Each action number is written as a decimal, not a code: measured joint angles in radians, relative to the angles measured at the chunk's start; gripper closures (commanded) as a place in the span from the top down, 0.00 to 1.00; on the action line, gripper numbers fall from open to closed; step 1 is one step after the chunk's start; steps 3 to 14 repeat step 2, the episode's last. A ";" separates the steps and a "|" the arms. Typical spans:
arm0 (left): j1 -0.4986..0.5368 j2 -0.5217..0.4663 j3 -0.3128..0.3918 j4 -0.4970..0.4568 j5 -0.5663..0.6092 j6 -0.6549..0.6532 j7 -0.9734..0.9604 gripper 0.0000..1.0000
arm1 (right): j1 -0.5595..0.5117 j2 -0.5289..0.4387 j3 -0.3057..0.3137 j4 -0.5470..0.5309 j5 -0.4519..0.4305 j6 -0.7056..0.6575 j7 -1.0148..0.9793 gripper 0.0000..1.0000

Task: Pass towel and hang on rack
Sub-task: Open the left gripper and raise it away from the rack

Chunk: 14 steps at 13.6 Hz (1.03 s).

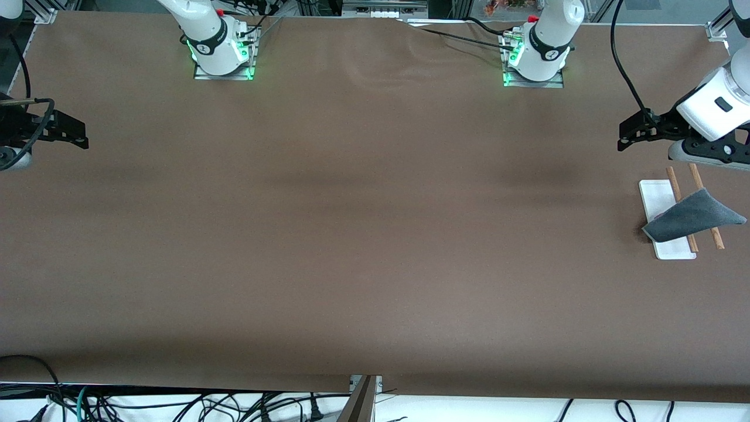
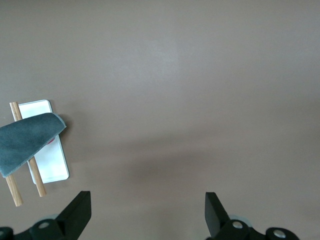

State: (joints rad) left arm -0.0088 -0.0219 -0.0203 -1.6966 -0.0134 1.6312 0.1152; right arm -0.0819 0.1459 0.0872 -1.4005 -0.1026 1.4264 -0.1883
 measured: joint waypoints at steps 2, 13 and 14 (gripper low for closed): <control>0.000 0.000 0.001 -0.007 0.000 0.013 -0.009 1.00 | 0.000 0.000 0.000 0.000 0.002 0.000 0.000 1.00; 0.000 0.000 0.001 -0.007 0.000 0.013 -0.009 1.00 | 0.000 0.000 0.000 0.000 0.002 0.000 0.000 1.00; 0.000 0.000 0.001 -0.007 0.000 0.013 -0.009 1.00 | 0.000 0.000 0.000 0.000 0.002 0.000 0.000 1.00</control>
